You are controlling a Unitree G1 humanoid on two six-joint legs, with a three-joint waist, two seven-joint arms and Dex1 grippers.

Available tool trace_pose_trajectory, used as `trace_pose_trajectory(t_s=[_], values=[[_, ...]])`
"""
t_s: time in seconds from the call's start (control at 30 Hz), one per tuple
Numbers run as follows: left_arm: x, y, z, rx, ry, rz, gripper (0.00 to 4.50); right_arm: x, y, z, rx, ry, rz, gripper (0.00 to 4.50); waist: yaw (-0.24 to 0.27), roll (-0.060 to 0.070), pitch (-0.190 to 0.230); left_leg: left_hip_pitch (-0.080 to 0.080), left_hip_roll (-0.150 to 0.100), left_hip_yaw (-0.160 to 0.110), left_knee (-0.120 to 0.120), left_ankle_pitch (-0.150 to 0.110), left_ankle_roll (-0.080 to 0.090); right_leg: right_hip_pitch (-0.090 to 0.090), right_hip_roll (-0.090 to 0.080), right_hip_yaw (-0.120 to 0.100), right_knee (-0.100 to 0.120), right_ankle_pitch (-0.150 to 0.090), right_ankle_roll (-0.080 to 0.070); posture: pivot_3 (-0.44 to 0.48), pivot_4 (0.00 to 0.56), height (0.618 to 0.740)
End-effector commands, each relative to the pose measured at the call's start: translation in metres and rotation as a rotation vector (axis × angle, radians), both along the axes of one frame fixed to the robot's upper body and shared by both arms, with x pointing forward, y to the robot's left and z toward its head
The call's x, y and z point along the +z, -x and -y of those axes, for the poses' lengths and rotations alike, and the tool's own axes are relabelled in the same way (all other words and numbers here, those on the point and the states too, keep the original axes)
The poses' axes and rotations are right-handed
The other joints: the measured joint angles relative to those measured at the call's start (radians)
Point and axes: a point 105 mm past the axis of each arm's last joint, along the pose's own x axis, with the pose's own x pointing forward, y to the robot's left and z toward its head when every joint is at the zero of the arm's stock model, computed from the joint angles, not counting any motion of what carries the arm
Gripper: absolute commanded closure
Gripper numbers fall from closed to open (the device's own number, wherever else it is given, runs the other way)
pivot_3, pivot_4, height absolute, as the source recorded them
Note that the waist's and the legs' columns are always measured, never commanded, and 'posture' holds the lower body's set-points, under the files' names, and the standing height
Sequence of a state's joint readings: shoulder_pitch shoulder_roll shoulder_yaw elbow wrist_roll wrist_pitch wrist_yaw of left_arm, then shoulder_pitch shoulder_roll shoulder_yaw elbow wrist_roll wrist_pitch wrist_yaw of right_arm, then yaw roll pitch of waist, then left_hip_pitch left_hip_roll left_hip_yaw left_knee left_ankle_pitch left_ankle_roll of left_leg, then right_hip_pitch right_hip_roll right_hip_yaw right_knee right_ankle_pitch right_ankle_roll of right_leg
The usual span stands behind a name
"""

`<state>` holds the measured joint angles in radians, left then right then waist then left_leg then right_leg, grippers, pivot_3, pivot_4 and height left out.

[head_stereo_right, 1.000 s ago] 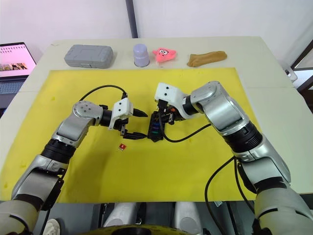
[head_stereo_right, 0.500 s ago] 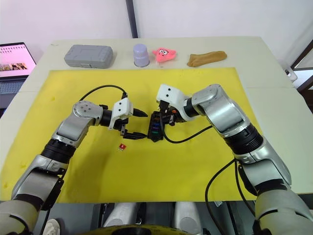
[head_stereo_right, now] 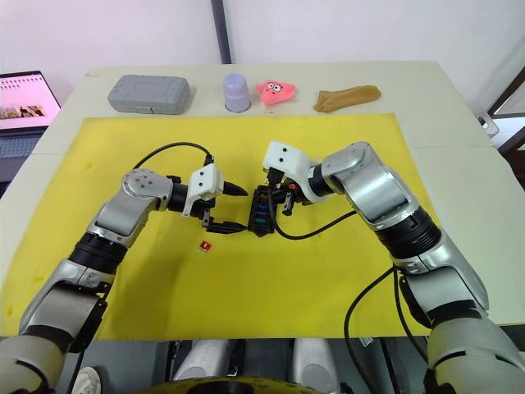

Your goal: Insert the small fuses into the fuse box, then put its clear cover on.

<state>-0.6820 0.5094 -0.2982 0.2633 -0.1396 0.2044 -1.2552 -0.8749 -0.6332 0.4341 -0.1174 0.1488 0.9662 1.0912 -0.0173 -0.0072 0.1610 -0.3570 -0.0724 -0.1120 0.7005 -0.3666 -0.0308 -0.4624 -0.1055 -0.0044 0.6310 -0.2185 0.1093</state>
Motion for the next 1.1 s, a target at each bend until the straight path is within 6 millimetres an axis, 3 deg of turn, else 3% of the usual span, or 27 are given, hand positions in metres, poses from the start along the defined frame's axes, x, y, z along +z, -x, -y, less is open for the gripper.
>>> trace_pose_trajectory(t_s=[0.03,0.33,0.5,1.1], values=[[0.015,-0.004,0.001,-0.004,0.021,0.060,0.00,0.015,0.005,-0.007,0.064,0.034,0.083,4.45,0.000,0.000,0.000,0.000,0.000,0.000,0.000,0.000,0.000,0.000,0.000,0.000,0.000,0.000,0.000,0.000,0.150,0.740],[0.015,-0.004,0.001,-0.002,0.021,0.061,0.00,0.026,0.000,-0.012,0.037,0.042,0.103,4.45,0.000,0.000,0.000,0.000,0.000,0.000,0.000,0.000,0.000,0.000,0.000,0.000,0.000,0.000,0.000,0.000,0.150,0.740],[0.015,-0.004,0.001,0.002,0.023,0.062,0.00,0.023,0.005,-0.011,0.104,0.154,0.116,4.45,0.000,0.000,0.000,0.000,0.000,0.000,0.000,0.000,0.000,0.000,0.000,0.000,0.000,0.000,0.000,0.000,0.150,0.740],[0.016,-0.003,0.001,0.000,0.023,0.063,0.00,0.023,0.001,-0.014,0.119,0.229,0.116,4.45,0.000,0.000,0.000,0.000,0.000,0.000,0.000,0.000,0.000,0.000,0.000,0.000,0.000,0.000,0.000,0.000,0.150,0.740]])
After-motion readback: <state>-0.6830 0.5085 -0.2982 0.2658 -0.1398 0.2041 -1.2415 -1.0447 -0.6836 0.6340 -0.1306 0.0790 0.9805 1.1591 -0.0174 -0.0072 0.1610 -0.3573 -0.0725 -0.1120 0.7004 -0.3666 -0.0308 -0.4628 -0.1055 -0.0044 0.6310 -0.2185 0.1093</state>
